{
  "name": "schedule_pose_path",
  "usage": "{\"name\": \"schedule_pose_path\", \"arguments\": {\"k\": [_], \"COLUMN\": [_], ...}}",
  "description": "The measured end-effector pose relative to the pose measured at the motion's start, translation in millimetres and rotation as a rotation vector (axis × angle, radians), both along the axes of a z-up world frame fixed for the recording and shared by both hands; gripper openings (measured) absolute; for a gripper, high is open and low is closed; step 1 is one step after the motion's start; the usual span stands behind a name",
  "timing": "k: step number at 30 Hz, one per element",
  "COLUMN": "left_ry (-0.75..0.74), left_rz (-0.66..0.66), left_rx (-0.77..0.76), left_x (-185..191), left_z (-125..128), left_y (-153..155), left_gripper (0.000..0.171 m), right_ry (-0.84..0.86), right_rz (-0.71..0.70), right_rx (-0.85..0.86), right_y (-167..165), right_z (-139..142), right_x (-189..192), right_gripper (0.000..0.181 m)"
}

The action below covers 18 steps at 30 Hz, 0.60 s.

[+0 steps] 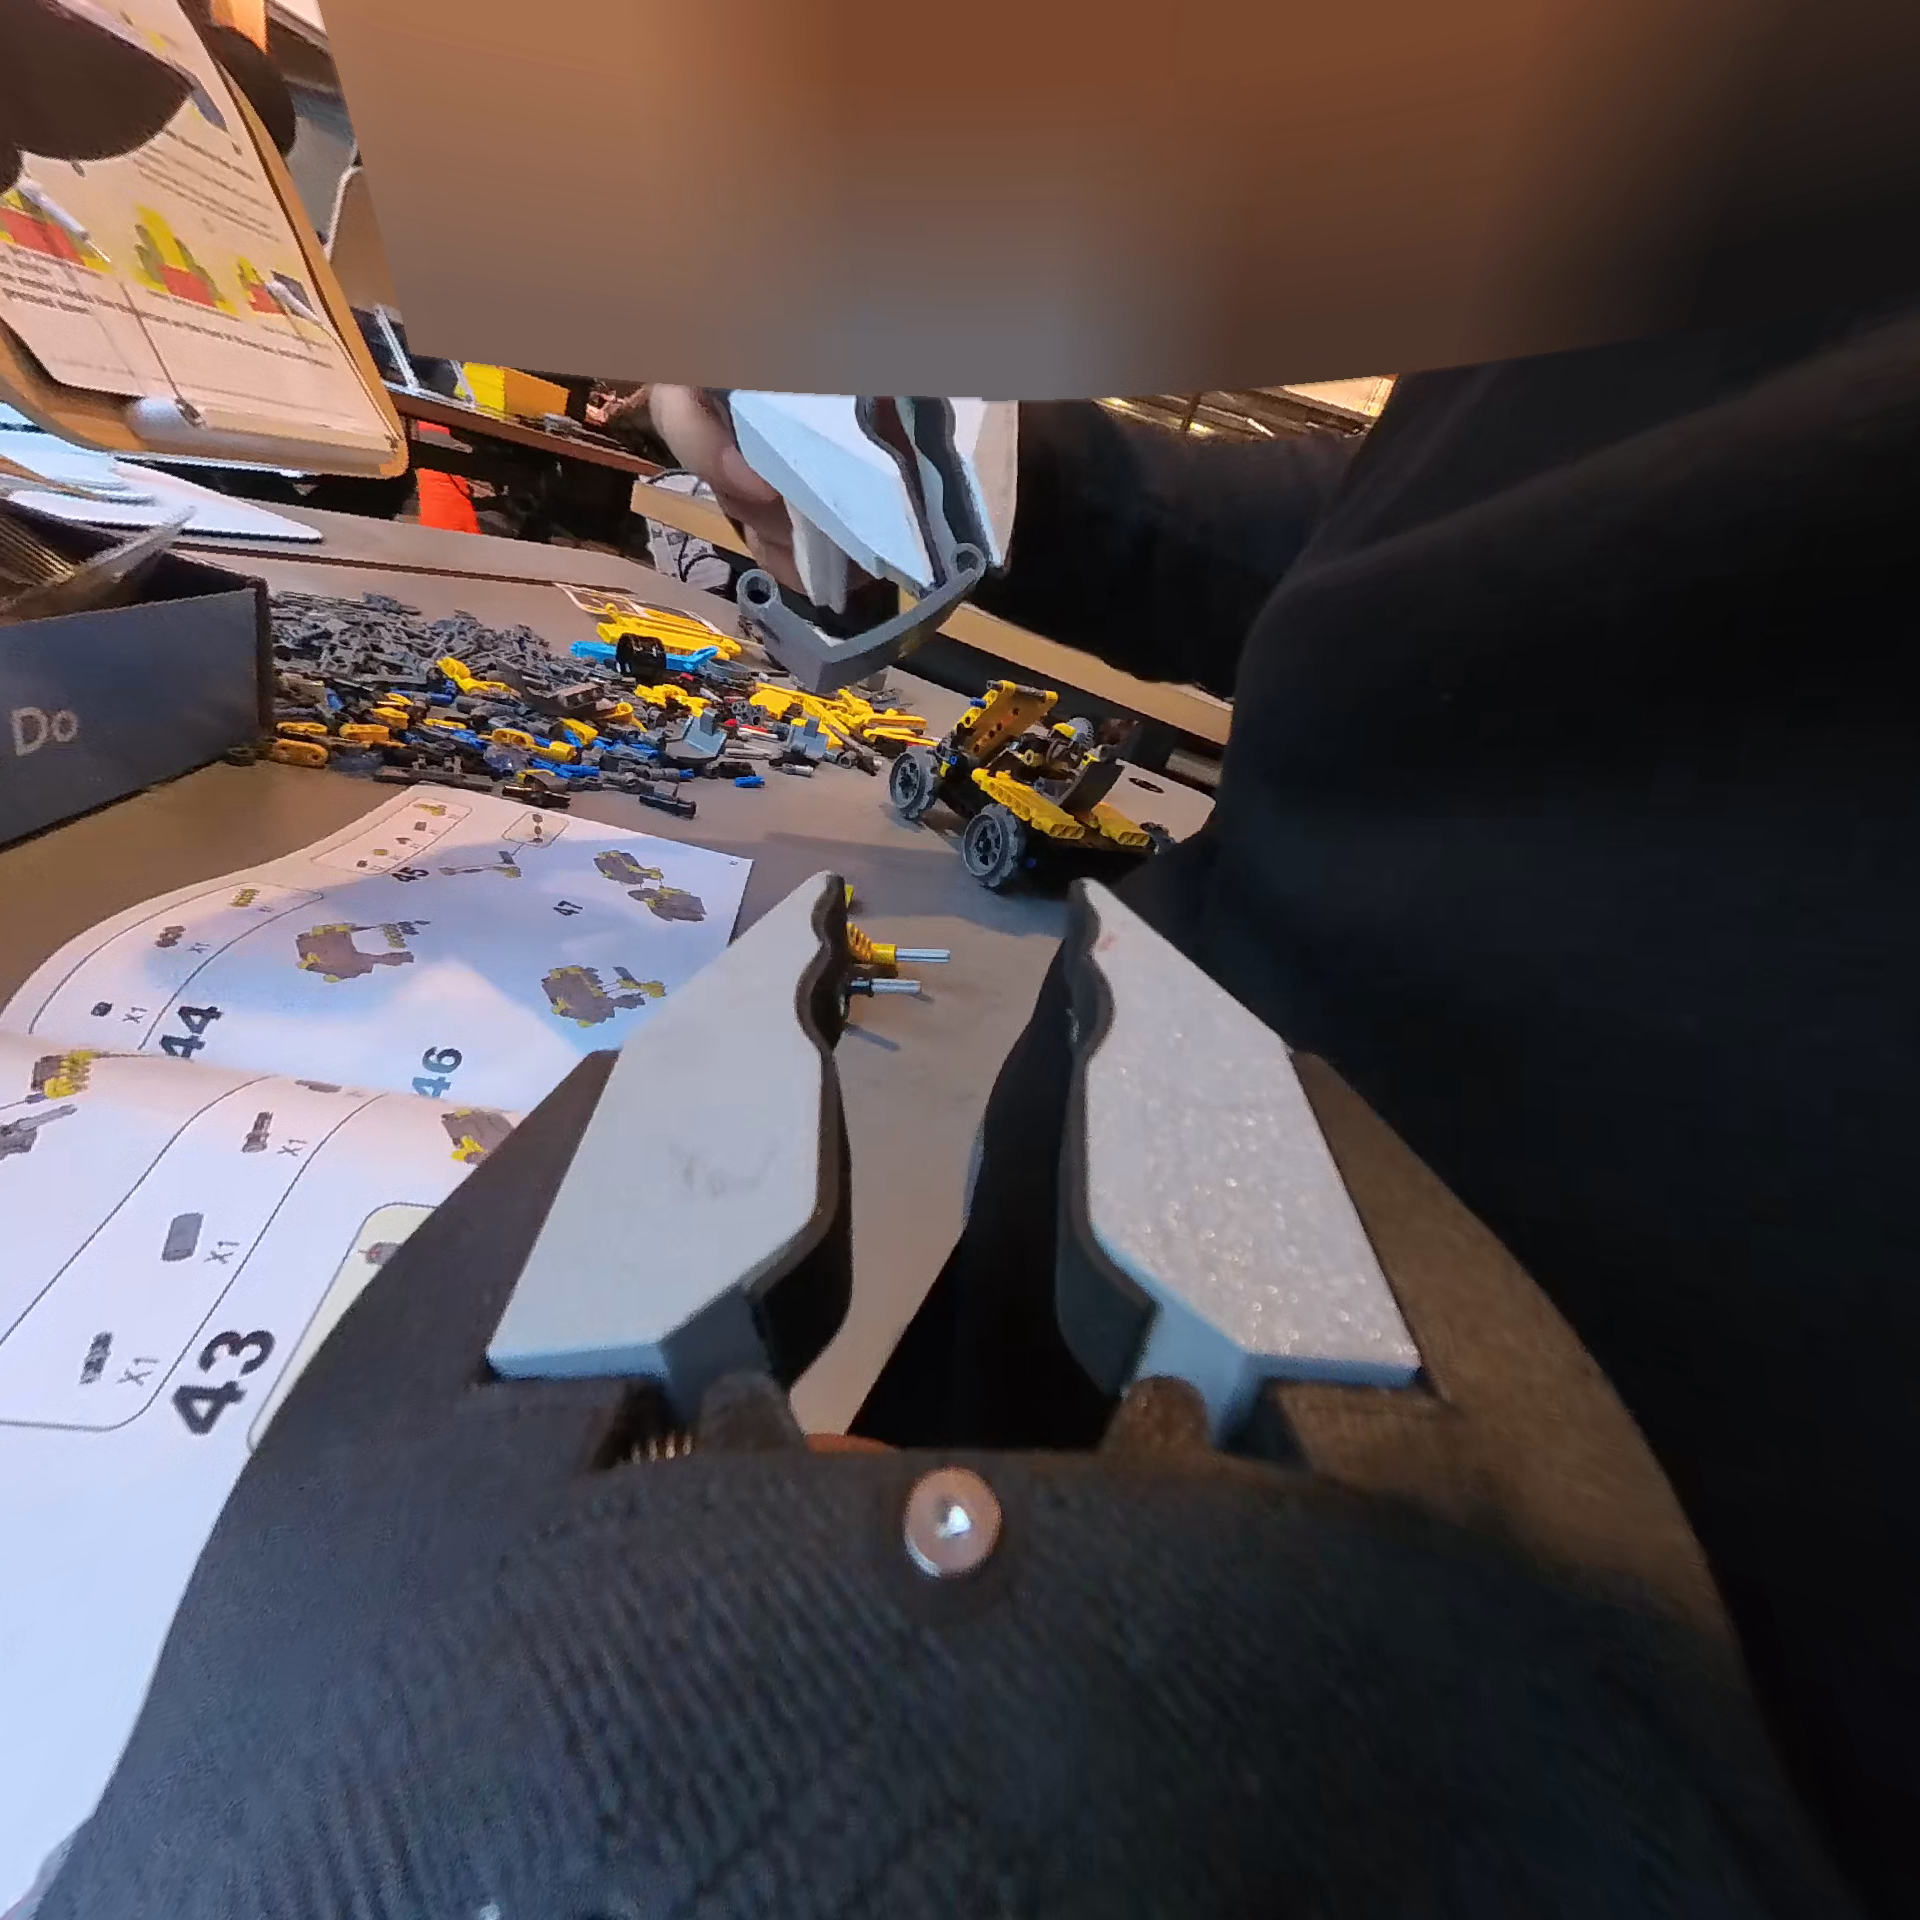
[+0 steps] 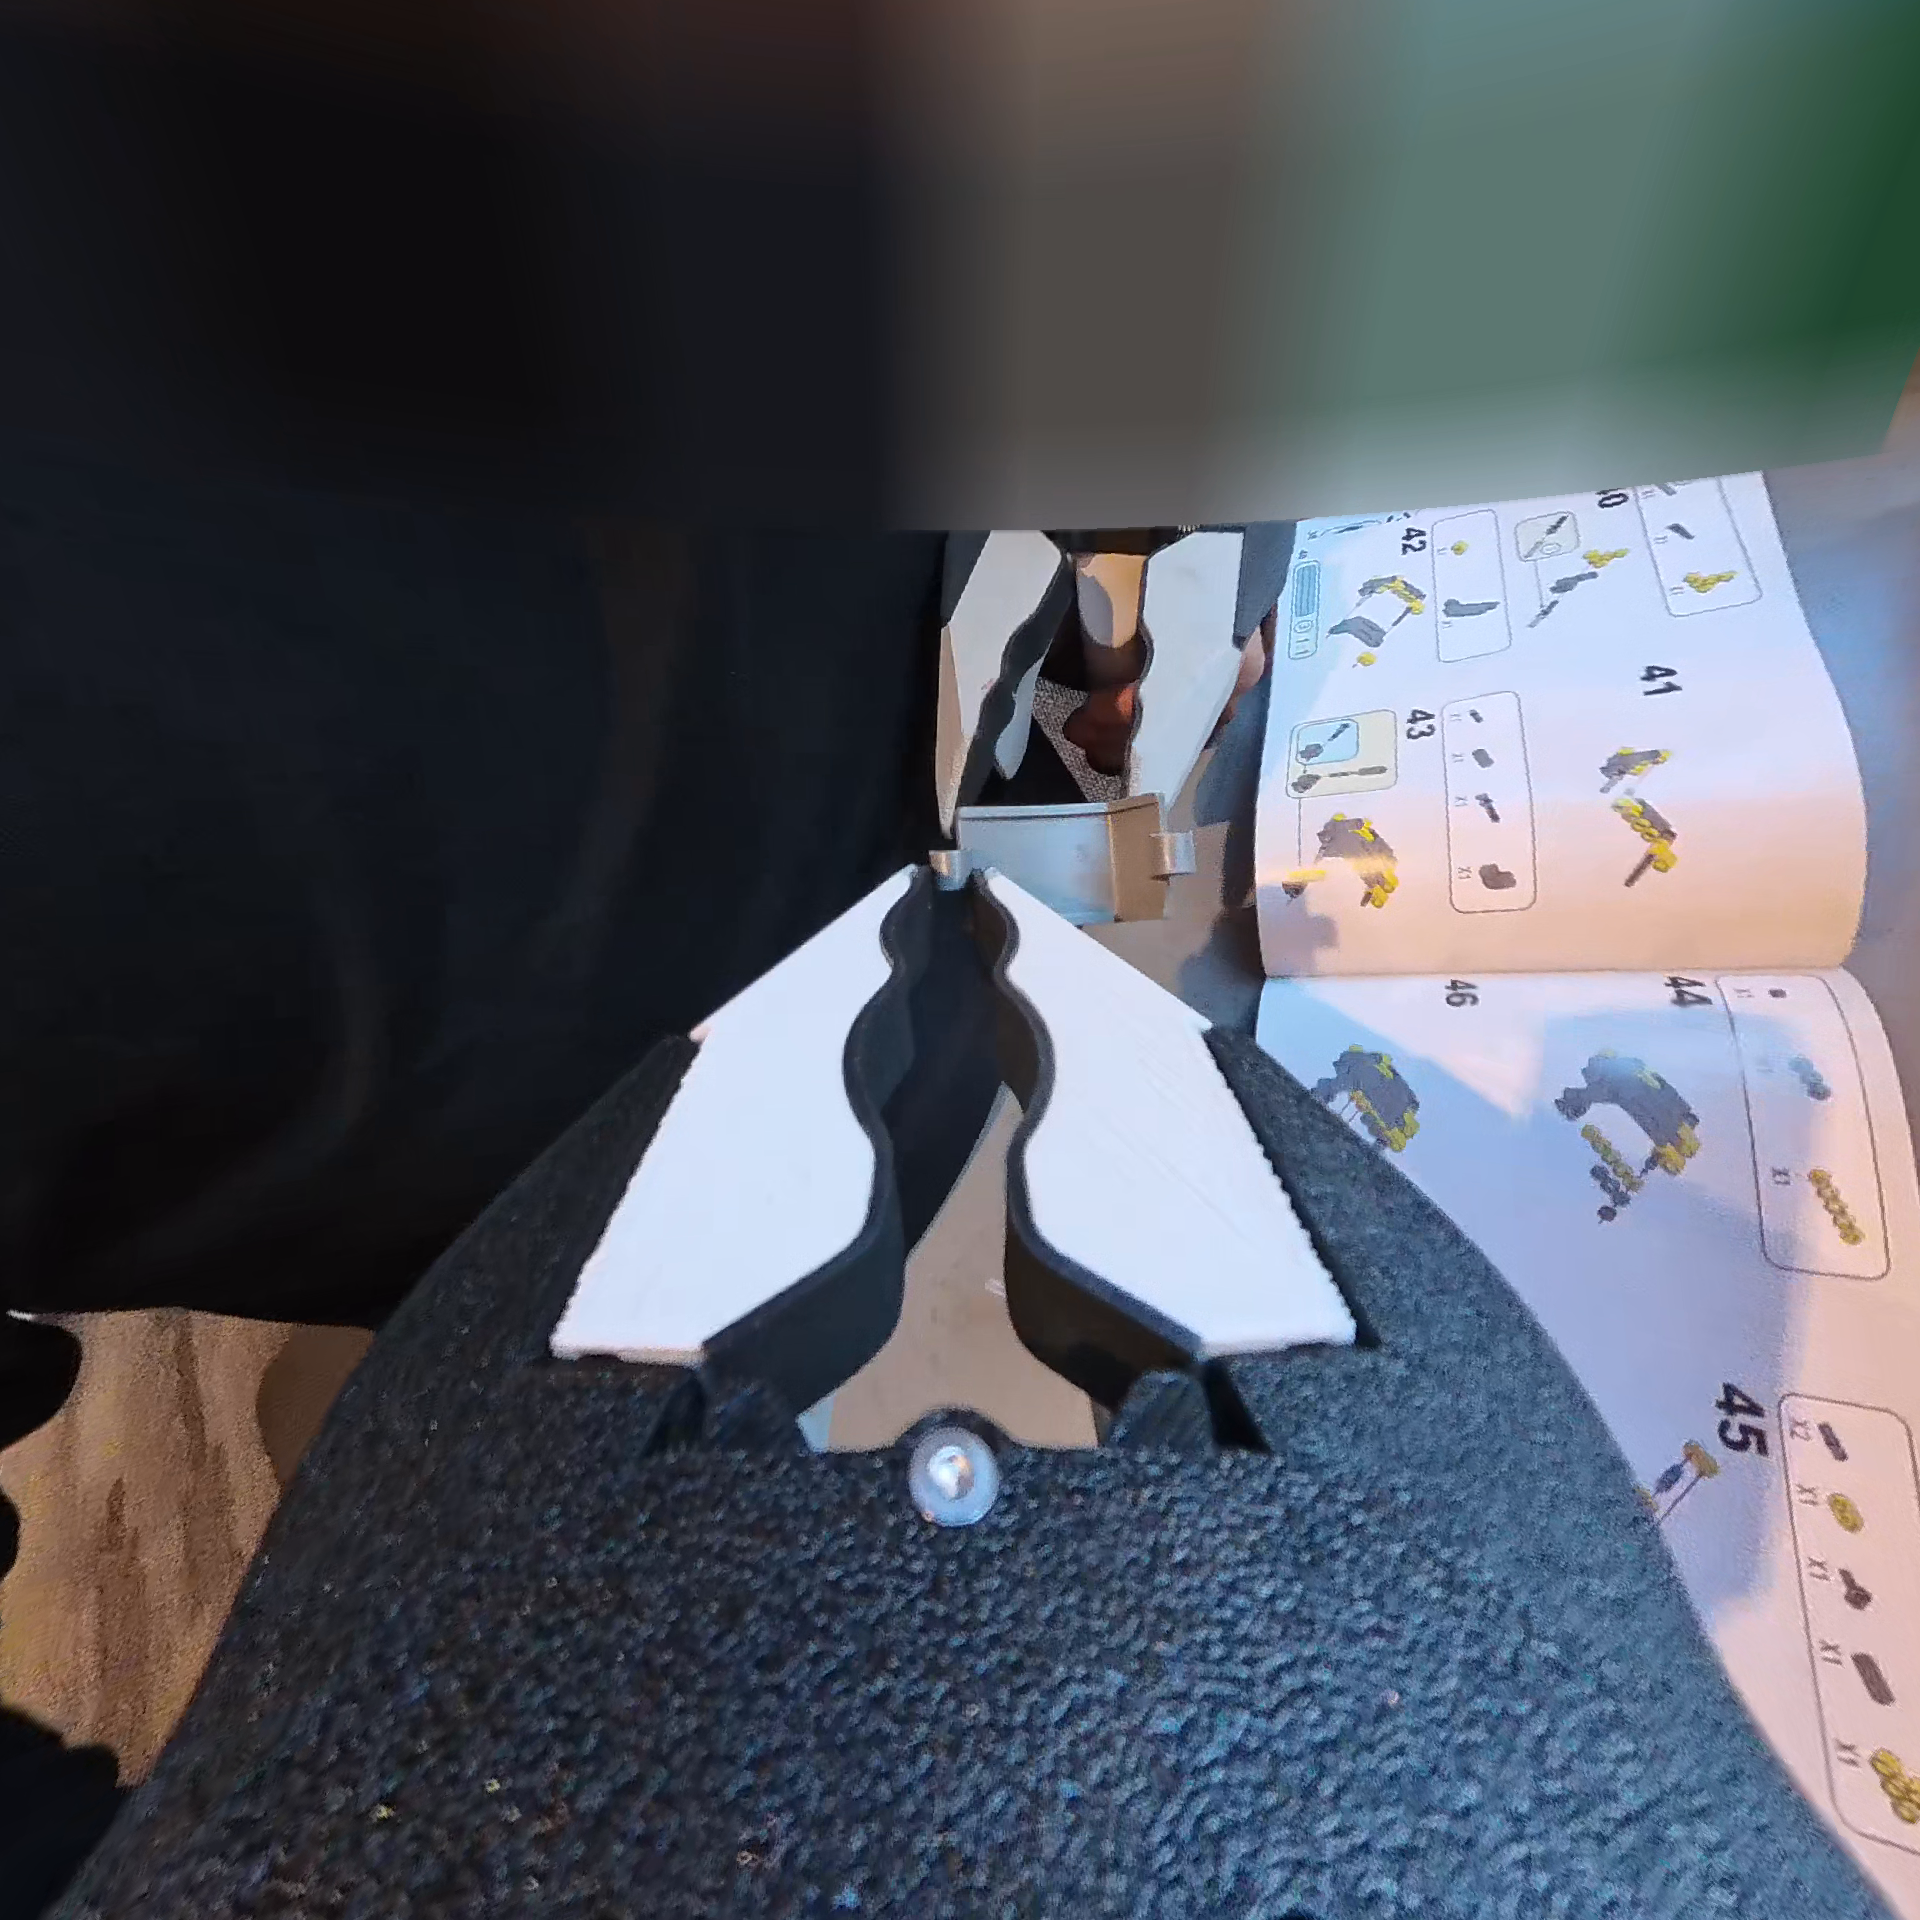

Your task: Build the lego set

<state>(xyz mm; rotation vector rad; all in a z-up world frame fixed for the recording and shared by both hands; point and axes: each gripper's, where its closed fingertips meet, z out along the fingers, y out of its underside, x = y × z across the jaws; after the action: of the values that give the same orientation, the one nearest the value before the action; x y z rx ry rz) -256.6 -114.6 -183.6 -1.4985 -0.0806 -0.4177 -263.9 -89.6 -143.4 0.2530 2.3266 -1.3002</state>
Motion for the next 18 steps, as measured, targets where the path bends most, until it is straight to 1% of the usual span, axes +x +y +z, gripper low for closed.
{"name": "schedule_pose_path", "arguments": {"k": [4,9,11,14,18], "left_ry": [0.005,-0.123,-0.155,-0.18,-0.244], "left_rz": [-0.016,-0.095,-0.135,-0.201,-0.246], "left_rx": [-0.021,0.063,0.041,-0.009,0.05], "left_x": [5,5,6,14,17], "left_z": [-2,13,9,1,14], "left_y": [3,0,0,-1,-2], "left_gripper": [0.042,0.042,0.042,0.044,0.044], "right_ry": [-0.001,-0.015,-0.025,-0.04,-0.053], "right_rz": [0.041,0.152,0.201,0.257,0.333], "right_rx": [0.005,0.033,0.043,0.028,0.006], "right_y": [-5,-15,-18,-21,-26], "right_z": [-2,-10,-13,-9,-5], "right_x": [4,13,15,16,22], "right_gripper": [0.007,0.007,0.006,0.006,0.006]}}
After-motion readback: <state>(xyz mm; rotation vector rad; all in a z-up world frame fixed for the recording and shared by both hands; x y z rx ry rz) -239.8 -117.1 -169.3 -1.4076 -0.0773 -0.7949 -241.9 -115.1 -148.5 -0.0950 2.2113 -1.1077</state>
